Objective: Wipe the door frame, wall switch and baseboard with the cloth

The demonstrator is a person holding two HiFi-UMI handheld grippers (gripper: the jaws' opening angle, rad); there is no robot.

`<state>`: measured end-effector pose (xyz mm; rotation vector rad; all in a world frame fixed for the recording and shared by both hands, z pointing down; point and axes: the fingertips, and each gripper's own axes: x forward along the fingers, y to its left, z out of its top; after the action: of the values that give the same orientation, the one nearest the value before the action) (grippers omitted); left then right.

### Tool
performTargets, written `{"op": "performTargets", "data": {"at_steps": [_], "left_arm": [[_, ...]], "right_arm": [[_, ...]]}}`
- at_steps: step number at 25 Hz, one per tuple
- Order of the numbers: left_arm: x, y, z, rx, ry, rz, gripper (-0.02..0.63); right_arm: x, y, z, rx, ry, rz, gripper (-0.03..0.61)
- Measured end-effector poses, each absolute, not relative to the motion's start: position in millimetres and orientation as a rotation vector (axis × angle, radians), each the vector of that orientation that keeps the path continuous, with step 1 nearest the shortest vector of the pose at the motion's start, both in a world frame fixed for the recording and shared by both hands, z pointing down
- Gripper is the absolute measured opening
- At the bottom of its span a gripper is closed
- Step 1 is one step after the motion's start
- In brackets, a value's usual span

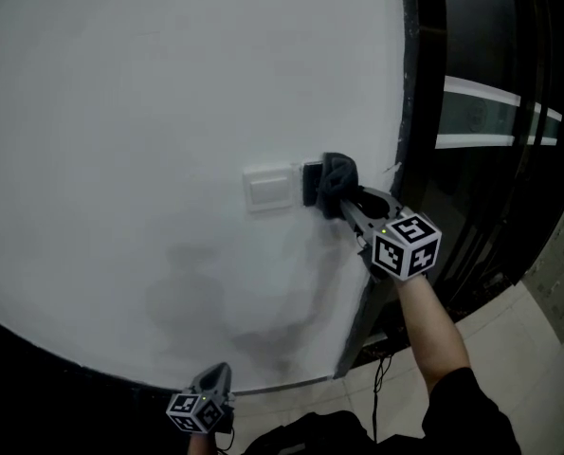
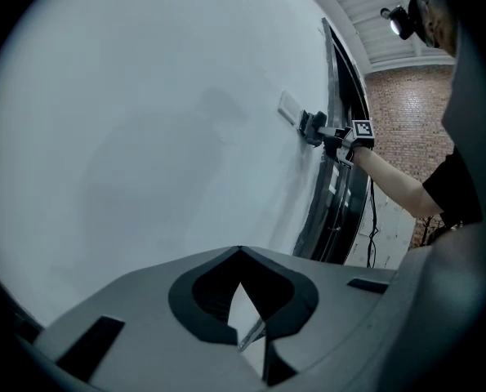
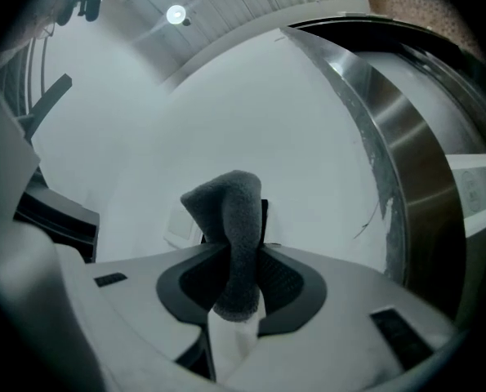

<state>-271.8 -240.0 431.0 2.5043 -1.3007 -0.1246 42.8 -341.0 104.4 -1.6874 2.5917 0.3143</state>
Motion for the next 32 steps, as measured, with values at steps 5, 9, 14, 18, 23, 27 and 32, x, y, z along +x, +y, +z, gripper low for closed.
{"op": "performTargets", "data": {"at_steps": [5, 9, 14, 18, 23, 27, 32], "left_arm": [[-261.6, -237.0, 421.5, 2.523, -1.285, -0.153, -0.009], [-261.8, -236.6, 423.4, 2.502, -1.316, -0.142, -0.009], [-251.6, -235.2, 425.6, 2.503, -1.298, -0.134, -0.009], [-252.2, -230.3, 417.0, 2.503, -1.336, -0.167, -0.009], [-269.5, -225.3, 402.1, 2.503, -1.402, -0.237, -0.009], [-294.5, -219.3, 388.6, 2.493, -1.49, -0.275, -0.009], [-311.5, -218.4, 365.7, 2.527, -1.567, -0.326, -0.009]], "right_arm": [[58.6, -339.6, 107.2, -1.735, 2.564, 0.301, 0.098], [63.9, -339.1, 110.2, -1.782, 2.555, 0.324, 0.098], [75.7, -336.8, 124.2, -1.843, 2.546, 0.28, 0.098], [74.6, -323.9, 138.5, -1.837, 2.566, 0.278, 0.098], [62.6, -281.3, 189.4, -1.764, 2.582, 0.233, 0.098], [61.7, -252.1, 253.2, -1.79, 2.531, 0.141, 0.098], [64.9, -221.6, 304.4, -1.816, 2.488, 0.06, 0.098]]}}
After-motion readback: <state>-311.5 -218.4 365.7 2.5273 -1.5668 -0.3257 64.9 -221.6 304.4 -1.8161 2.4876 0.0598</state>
